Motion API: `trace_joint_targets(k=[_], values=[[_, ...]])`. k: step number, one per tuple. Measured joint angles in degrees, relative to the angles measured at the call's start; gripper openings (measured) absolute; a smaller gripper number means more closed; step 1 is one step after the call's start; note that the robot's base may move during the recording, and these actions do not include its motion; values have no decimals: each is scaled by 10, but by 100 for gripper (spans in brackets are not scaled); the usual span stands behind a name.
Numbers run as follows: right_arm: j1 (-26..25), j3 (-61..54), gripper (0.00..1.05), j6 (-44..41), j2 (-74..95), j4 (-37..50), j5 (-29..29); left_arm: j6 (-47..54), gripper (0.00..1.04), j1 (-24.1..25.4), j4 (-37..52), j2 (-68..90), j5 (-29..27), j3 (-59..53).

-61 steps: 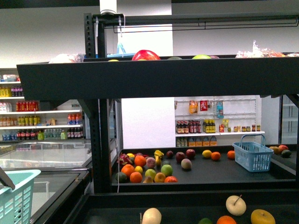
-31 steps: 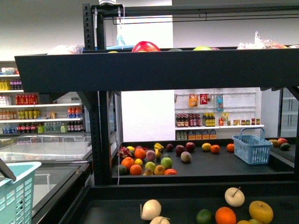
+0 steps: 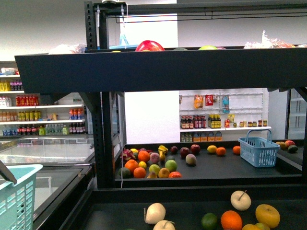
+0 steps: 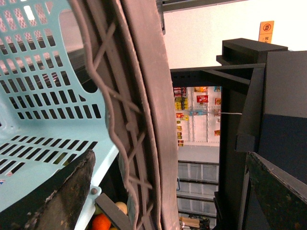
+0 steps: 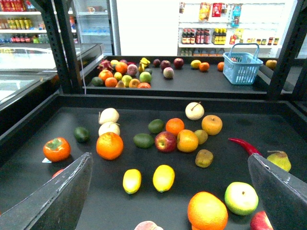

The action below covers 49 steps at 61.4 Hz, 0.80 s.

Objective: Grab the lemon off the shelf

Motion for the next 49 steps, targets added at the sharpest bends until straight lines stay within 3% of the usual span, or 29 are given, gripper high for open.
trace_joint_targets(k=[23,39,45,49], values=[[0,0,97,0,0,0,0,-5,97,-18,10,63,-28,81],[0,0,97,0,0,0,0,-7,42,-22,-16,70,-34,91],[0,0,97,0,0,0,0,0,16,-22,-44,66,-30,89],[0,0,97,0,0,0,0,26,11,-24,-58,54,-21,82]])
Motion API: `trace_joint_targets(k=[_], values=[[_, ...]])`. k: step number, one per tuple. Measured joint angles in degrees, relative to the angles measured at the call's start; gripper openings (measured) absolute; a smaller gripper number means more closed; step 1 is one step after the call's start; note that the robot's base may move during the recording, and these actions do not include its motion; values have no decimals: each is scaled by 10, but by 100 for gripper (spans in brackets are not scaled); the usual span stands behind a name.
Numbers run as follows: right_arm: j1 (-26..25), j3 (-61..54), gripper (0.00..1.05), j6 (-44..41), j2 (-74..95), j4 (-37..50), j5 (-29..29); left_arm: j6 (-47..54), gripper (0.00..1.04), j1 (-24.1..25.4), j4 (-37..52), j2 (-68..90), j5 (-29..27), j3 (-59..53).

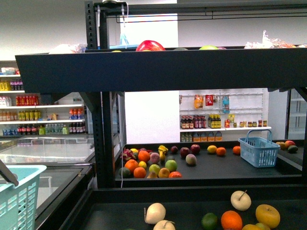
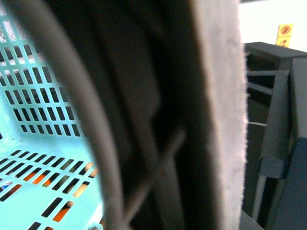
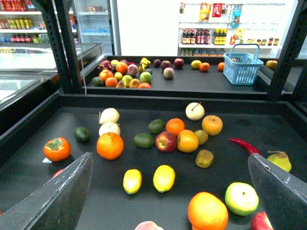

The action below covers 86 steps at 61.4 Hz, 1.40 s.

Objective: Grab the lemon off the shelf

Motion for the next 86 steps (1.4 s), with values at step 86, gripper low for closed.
trace_joint_targets(k=[86], values=[[0,0,97,0,0,0,0,341,11,-372,-120,-61,199,27]])
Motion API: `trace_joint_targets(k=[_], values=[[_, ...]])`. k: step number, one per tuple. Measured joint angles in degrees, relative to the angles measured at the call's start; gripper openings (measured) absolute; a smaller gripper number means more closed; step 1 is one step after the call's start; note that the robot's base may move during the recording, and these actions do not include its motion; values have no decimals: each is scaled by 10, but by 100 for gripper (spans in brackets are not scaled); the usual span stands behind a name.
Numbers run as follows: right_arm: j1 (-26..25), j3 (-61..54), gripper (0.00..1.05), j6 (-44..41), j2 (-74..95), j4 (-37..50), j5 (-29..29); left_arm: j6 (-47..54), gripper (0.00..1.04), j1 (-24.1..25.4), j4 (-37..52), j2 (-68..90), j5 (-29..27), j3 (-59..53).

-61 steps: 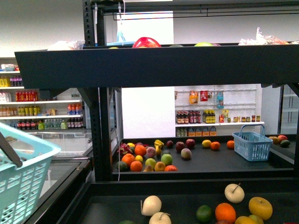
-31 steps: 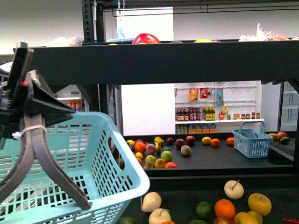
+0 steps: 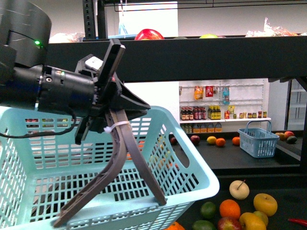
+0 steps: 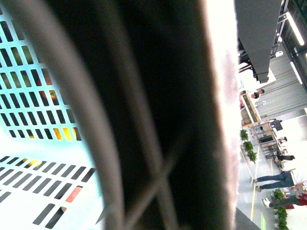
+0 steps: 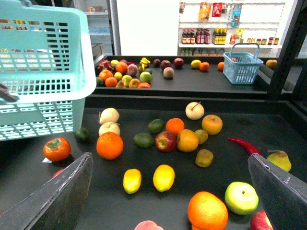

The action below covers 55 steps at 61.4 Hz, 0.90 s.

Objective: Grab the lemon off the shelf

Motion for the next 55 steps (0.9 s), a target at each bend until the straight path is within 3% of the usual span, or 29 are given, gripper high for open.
trace_joint_targets(k=[20,26,30,34,40,47,55], values=[[0,0,97,0,0,0,0,-13,11,-47,17,31,-26,10],[42,28,97,-2,58,-79,154,-14,11,-49,17,33,-26,10],[40,38,97,0,114,-93,186,-15,11,-49,17,33,-27,10],[19,49,97,10,172,-90,170,-13,11,-49,18,33,-27,10],[-26,75,97,31,273,-54,101,-13,11,-49,18,33,-30,10],[-82,126,97,40,476,53,0,-13,11,-49,18,33,-30,10],[-95,204,97,46,691,158,-60,-13,11,-49,18,33,-30,10]])
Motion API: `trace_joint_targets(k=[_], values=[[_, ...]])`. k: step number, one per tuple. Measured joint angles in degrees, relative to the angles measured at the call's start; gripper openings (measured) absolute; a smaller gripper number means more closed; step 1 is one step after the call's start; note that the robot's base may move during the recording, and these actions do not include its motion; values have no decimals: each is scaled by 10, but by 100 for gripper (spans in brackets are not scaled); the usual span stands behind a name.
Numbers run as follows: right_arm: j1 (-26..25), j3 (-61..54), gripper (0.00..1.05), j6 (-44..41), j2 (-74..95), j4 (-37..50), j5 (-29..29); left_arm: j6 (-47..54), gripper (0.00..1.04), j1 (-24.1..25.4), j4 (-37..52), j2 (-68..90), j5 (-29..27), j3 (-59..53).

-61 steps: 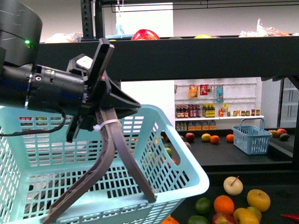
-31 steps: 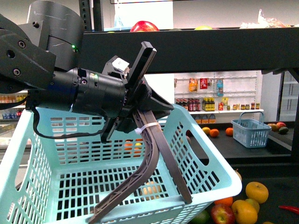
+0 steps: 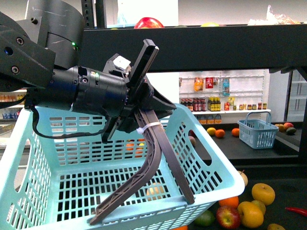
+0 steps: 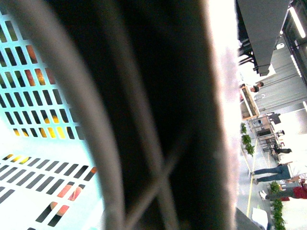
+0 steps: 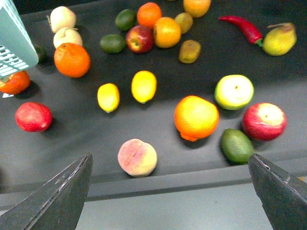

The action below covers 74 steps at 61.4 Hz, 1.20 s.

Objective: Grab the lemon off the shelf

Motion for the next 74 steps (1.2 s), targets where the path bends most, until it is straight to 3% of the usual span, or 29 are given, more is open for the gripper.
trace_joint_targets(k=[10,25,51,74], values=[[19,128,97,3,262,73,-13,0,11,0,0,1,0,0],[65,349,97,2,549,26,35,0,11,0,0,1,1,0],[98,627,97,-3,767,-51,88,0,11,0,0,1,1,0],[103,800,97,-18,893,-126,120,0,11,0,0,1,1,0]])
